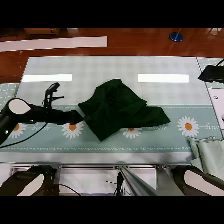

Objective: Fold the shirts.

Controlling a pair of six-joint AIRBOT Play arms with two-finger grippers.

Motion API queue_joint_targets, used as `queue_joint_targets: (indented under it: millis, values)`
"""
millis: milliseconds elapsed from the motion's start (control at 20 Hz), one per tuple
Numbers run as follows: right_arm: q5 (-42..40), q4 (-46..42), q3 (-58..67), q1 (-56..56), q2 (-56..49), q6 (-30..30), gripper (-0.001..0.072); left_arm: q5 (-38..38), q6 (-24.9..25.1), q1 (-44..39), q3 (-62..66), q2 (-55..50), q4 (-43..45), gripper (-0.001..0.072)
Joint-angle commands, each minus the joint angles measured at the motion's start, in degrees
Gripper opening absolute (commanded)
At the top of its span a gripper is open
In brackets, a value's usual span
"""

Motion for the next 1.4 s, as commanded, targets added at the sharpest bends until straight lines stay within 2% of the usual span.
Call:
queue_joint_targets:
  millis: [0,150,400,600,700,800,900,1000,1050,1200,1350]
  values:
    - [-1.27,2.60,-2.36,-1.03,-0.04,-1.33,0.0561,-5.57,7.19,10.14,-0.68,-4.90,-12.57,0.0707]
    - [-1.51,2.60,-2.58,-1.03,-0.09,-1.51,0.0561,-7.52,7.21,12.11,-0.66,-9.99,-12.63,0.0707]
    - [-1.46,2.56,-2.58,-1.03,-0.09,-1.51,0.0560,-6.58,7.23,7.58,-0.63,-16.44,-13.51,0.0707]
    - [-1.20,2.58,-2.58,-1.03,-0.09,-1.49,0.0553,-0.61,7.19,3.85,-0.63,-20.02,-20.02,0.0698]
    - [-1.01,2.56,-2.58,-1.03,-0.09,-1.49,0.0553,0.81,7.21,2.67,-0.61,-21.86,-24.46,0.0538]
    - [-1.03,2.58,-2.58,-1.03,-0.09,-1.49,0.0553,1.16,7.21,1.70,-0.59,-23.96,-27.10,0.0506]
    - [-0.90,2.56,-2.58,-1.03,-0.09,-1.51,0.0552,1.09,7.21,1.40,-0.59,-25.46,-28.30,0.0268]
    - [-0.55,2.43,-2.58,-1.03,-0.09,-1.49,0.0553,0.46,8.02,1.51,-0.59,-25.53,-28.30,0.0069]
    - [-0.59,2.10,-2.58,-1.03,-0.09,-1.51,0.0552,-0.76,9.94,1.51,-0.59,-25.46,-28.30,0.0024]
    - [-0.02,0.76,-2.69,-1.90,-1.05,-1.73,0.0553,-4.96,13.16,1.51,-0.59,-25.44,-28.28,0.0023]
    - [4.76,9.29,-5.27,-6.62,-5.11,-4.31,0.0563,-7.34,14.82,1.51,-0.59,-25.29,-28.28,0.0023]
